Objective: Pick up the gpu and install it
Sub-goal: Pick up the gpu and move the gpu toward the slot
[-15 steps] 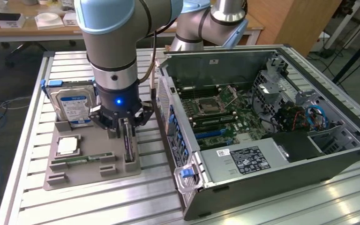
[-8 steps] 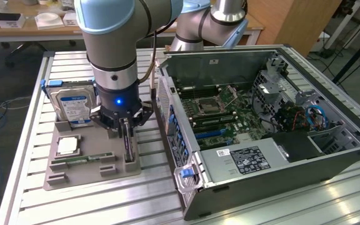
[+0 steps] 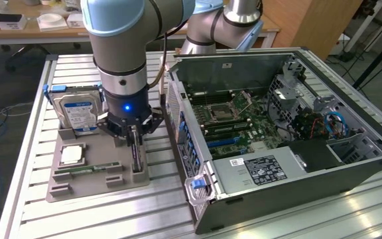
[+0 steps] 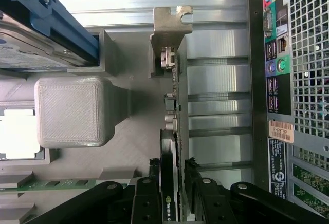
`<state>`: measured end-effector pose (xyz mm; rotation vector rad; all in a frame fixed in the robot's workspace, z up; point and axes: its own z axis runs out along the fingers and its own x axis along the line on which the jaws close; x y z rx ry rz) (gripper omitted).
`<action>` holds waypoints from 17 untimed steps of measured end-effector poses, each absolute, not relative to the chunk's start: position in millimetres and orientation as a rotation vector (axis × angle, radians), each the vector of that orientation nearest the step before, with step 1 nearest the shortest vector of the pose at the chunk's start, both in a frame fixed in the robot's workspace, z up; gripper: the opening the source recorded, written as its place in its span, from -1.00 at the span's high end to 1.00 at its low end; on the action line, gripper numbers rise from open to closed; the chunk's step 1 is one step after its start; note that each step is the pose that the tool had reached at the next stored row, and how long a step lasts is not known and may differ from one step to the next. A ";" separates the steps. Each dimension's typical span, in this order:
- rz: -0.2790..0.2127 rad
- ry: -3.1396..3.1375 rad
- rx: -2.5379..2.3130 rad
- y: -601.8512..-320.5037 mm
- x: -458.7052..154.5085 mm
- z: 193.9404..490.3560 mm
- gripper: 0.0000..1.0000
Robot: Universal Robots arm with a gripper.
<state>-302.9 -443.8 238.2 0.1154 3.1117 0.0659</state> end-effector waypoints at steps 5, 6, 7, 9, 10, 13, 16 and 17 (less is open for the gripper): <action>0.066 3.112 0.115 -443.8 -302.8 238.2 0.36; 0.066 3.112 0.115 -443.9 -302.9 238.3 0.36; 0.066 3.112 0.115 -443.9 -302.8 238.3 0.48; 0.066 3.112 0.115 -443.8 -302.9 238.3 0.48; 0.066 3.112 0.115 -443.8 -302.8 238.2 0.48; 0.066 3.112 0.115 -443.8 -302.7 238.2 0.48; 0.066 3.112 0.115 -443.8 -302.7 238.2 0.48; 0.066 3.112 0.115 -443.8 -302.7 238.2 0.48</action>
